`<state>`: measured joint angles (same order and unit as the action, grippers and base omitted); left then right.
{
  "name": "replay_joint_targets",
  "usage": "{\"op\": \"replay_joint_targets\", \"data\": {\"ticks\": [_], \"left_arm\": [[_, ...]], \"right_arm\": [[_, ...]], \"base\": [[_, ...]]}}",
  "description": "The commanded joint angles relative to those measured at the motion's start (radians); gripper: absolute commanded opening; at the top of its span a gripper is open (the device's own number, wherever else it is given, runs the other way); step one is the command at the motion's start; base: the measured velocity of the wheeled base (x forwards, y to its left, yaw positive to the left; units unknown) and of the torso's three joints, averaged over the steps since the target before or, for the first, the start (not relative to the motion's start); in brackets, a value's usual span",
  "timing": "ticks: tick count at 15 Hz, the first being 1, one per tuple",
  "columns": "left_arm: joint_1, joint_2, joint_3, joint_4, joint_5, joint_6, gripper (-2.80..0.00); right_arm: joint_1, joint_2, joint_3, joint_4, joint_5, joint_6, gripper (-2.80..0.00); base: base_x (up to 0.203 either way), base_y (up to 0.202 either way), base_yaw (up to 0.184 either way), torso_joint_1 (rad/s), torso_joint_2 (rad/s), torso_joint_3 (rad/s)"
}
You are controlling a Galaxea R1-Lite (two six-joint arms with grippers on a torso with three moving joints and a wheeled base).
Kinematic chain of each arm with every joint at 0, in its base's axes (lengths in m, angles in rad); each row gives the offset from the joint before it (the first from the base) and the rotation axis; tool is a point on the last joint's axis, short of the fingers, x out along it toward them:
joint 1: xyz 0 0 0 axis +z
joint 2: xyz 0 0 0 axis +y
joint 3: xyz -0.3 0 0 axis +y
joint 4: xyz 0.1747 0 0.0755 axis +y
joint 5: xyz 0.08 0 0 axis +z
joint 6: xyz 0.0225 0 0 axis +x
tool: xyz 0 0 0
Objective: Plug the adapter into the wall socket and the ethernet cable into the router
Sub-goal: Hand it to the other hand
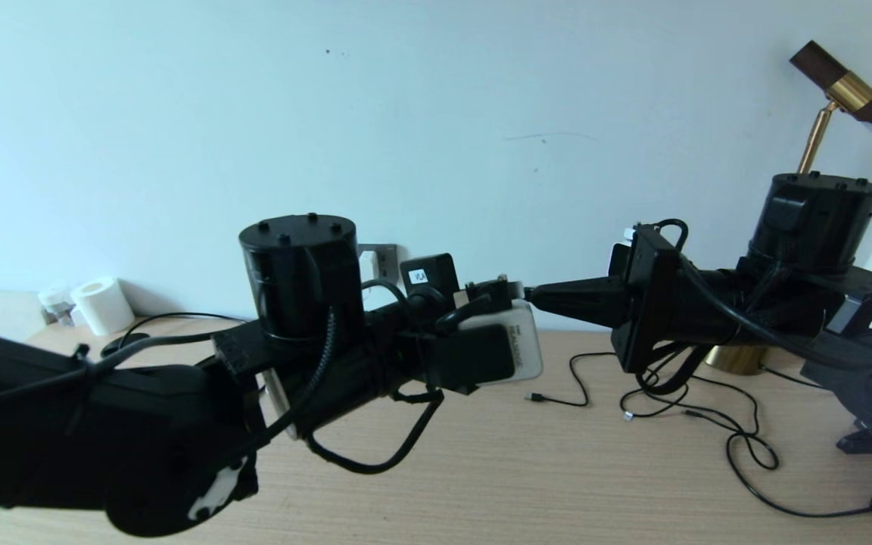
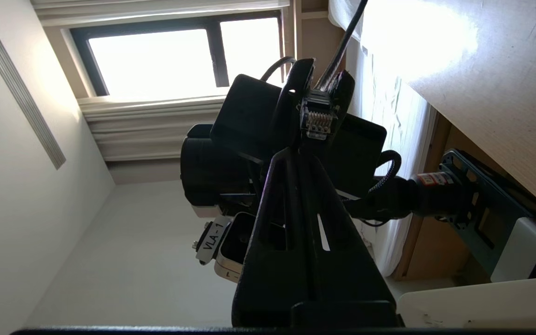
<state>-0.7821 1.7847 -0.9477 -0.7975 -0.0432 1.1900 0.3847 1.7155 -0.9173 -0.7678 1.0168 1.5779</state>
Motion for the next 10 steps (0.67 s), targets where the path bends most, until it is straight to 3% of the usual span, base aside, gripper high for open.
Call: {"op": "replay_joint_targets", "data": {"ticks": [1, 2, 3, 10], "left_arm": [[0.000, -0.004, 0.001, -0.005, 0.000, 0.007, -2.80], [0.000, -0.004, 0.001, -0.005, 0.000, 0.007, -2.80], [0.000, -0.005, 0.005, -0.006, 0.000, 0.007, -2.80], [-0.005, -0.008, 0.007, -0.011, -0.001, 0.005, -2.80]], "right_arm": [[0.002, -0.007, 0.007, -0.004, 0.006, 0.010, -2.80], [0.002, -0.004, 0.008, -0.004, 0.006, 0.010, -1.31], [0.002, -0.004, 0.009, -0.004, 0.006, 0.010, 0.00], [0.000, 0.015, 0.002, -0.004, 0.005, 0.013, 0.00]], "base": [[0.000, 0.000, 0.000, 0.000, 0.00, 0.000], [0.000, 0.000, 0.000, 0.000, 0.00, 0.000], [0.000, 0.000, 0.000, 0.000, 0.00, 0.000], [0.000, 0.000, 0.000, 0.000, 0.00, 0.000]]}}
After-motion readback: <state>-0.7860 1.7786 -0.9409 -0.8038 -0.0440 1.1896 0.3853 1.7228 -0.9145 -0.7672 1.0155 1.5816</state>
